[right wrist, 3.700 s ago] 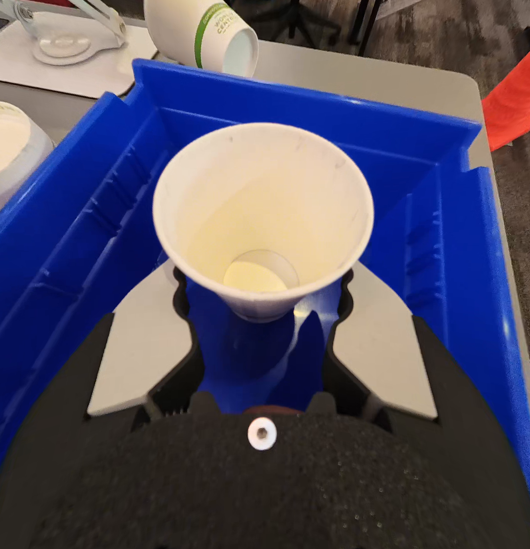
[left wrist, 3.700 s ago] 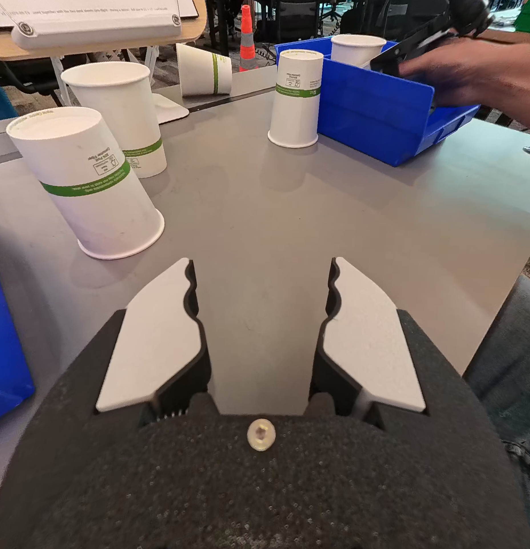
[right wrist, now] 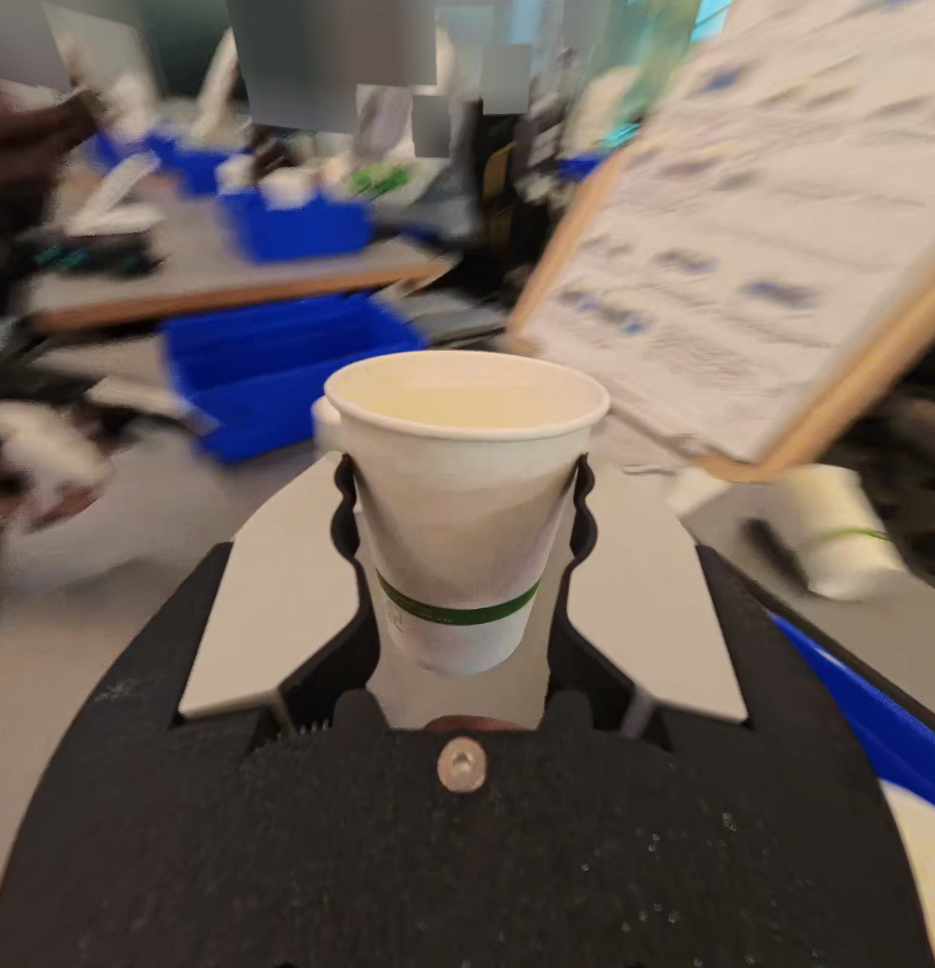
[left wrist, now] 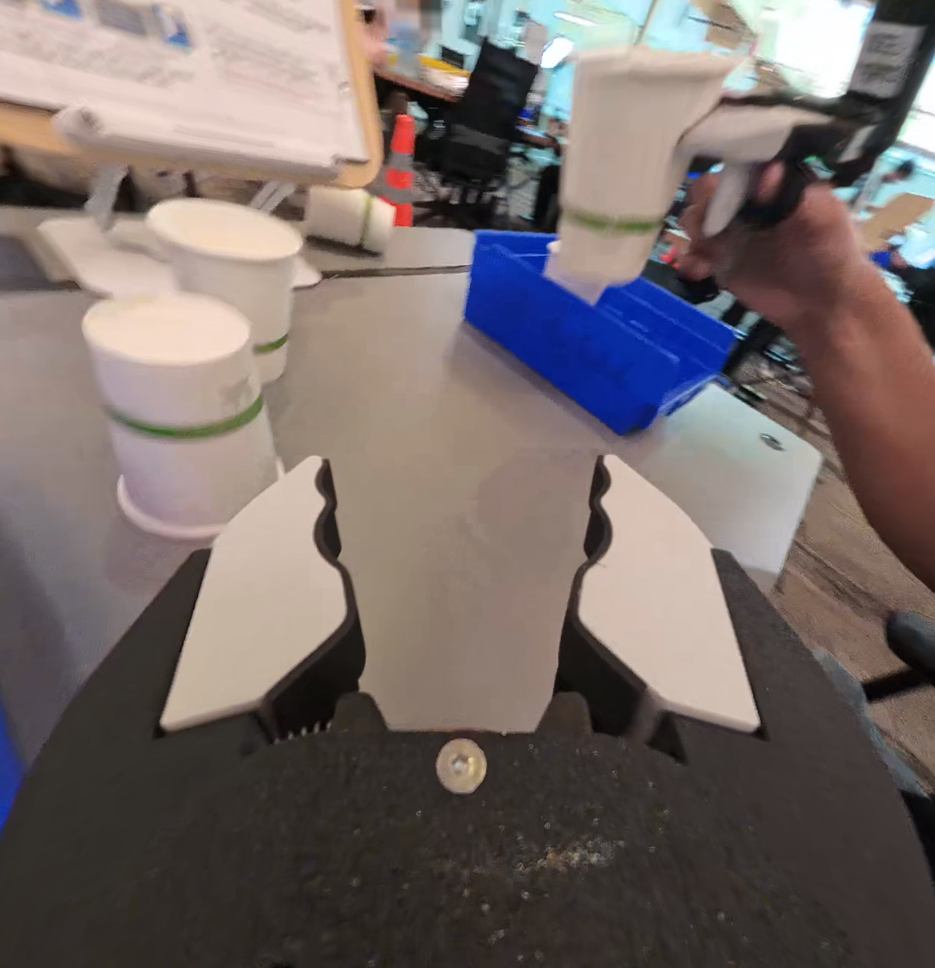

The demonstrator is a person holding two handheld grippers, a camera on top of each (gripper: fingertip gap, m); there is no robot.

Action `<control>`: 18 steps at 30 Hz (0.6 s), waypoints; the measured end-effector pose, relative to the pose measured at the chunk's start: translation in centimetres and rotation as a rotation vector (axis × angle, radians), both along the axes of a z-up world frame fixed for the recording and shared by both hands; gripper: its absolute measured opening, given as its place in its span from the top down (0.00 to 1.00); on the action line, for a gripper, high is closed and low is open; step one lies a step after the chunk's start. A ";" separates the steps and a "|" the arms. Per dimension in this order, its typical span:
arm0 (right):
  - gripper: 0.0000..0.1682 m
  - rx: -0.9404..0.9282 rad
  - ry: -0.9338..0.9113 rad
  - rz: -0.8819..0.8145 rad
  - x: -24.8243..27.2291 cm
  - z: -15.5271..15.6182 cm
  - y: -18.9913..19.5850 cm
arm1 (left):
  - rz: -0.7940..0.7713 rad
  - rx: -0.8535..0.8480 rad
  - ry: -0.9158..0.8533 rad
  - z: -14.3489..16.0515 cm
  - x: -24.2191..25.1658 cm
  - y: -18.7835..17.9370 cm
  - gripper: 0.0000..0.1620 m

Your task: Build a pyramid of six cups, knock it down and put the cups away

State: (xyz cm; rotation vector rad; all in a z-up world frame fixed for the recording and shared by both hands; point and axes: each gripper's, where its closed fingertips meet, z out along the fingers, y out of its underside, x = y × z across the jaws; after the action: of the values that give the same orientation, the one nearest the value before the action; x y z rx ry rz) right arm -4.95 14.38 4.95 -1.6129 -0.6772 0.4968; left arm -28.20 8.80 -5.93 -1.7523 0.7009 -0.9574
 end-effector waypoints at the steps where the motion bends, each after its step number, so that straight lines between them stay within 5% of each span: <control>1: 0.53 0.046 0.047 -0.127 3.1 0.9 0.7 | 0.040 -0.015 0.002 -1.0 -0.5 -0.4 0.43; 8: 0.53 0.207 0.223 -0.810 21.1 0.6 2.2 | 0.079 0.020 0.072 -4.2 -0.6 -3.2 0.45; 18: 0.53 0.054 0.163 -0.907 23.6 -6.3 6.5 | 0.001 0.040 0.112 -5.1 0.7 -4.1 0.46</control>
State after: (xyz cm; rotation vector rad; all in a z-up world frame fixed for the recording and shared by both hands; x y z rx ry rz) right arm 18.61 20.91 -1.36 -1.6178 0.1924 -0.0644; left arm -27.46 4.73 -11.00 -1.7806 0.7853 -0.8441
